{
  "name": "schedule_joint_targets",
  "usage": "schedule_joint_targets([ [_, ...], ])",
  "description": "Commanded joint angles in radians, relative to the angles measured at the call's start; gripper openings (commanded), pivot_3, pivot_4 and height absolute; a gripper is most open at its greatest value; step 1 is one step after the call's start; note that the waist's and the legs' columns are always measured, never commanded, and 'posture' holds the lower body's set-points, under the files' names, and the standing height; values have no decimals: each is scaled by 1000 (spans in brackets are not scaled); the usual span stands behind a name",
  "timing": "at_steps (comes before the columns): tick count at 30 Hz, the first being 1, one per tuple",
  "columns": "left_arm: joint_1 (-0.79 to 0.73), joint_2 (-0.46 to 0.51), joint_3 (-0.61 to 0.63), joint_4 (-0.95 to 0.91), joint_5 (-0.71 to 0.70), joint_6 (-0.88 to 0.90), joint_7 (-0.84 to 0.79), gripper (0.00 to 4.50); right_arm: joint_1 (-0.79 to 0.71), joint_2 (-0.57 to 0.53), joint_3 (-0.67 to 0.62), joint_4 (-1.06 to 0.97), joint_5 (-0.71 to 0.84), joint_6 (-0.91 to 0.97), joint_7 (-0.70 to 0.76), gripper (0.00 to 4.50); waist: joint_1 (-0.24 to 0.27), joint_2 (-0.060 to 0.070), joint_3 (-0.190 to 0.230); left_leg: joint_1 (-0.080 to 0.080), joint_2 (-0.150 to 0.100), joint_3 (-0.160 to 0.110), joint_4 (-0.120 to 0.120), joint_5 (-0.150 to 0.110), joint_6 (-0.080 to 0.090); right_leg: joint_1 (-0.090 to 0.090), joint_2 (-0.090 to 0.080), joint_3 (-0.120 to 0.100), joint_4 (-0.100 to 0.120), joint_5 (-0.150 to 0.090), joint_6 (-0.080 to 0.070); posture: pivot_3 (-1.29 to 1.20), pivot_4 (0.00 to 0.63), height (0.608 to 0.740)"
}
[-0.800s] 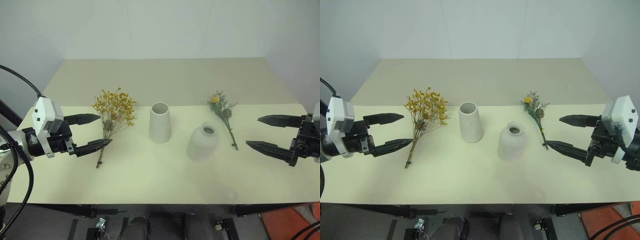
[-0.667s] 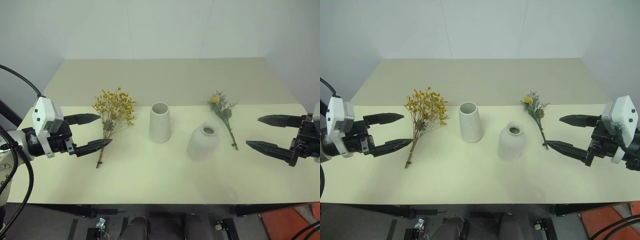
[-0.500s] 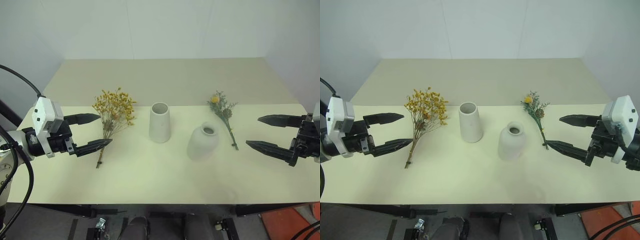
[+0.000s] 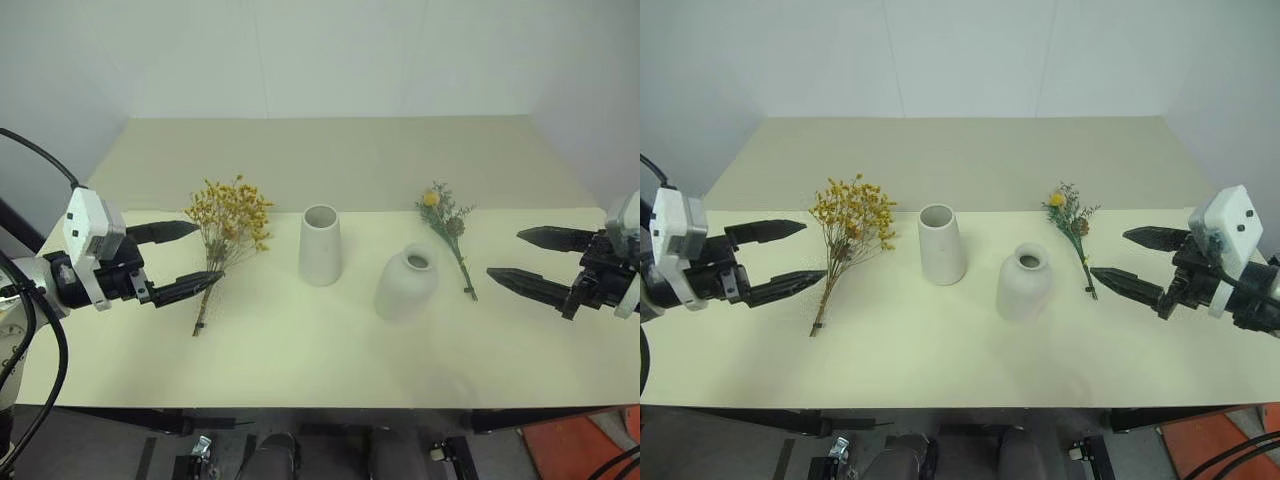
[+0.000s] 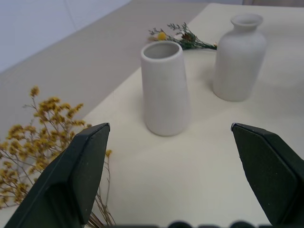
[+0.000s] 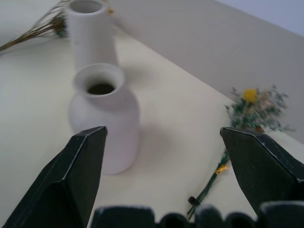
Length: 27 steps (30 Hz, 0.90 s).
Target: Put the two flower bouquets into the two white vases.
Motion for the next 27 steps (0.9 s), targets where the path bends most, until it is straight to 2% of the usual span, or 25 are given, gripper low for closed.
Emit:
schedule_joint_targets([
  [1,-104,29,-57,27,-27,93,45,4466,-161,-1,42,51,68,205,-158,4500,-1,0,0,1,0,0,0,0,0,1,0,0,0,0,0,0,150,740],
  [4,-291,39,-181,89,-22,163,25,4466,-288,14,103,105,73,303,-227,4500,1,0,0,0,-1,0,0,0,0,0,1,0,1,0,0,0,150,740],
  [8,-557,2,-364,232,59,161,-53,4466,-330,22,163,127,40,322,-244,4500,6,-1,0,-2,-1,0,0,0,1,-1,1,-3,0,0,0,0,150,740],
  [14,-829,-83,-556,427,167,151,-185,4466,-364,40,194,134,24,327,-258,4500,-3,-1,1,-5,-2,1,3,-1,2,-2,0,-2,1,0,1,0,150,740],
  [18,-929,-144,-631,523,243,81,-273,4466,-384,52,207,137,16,323,-266,4500,-9,-1,1,-6,-2,1,4,-1,2,-4,0,-2,1,-1,1,0,150,740],
  [23,-974,-174,-636,578,294,55,-316,4466,-411,77,194,105,25,315,-277,4500,-13,-1,1,-6,-2,2,7,-1,3,-5,0,-1,3,-1,1,0,150,740],
  [27,-1017,-92,-686,585,396,210,-282,4466,-493,113,141,56,137,331,-252,4500,-22,-1,1,-7,-2,2,8,-1,3,-7,0,0,5,-1,1,0,150,740],
])
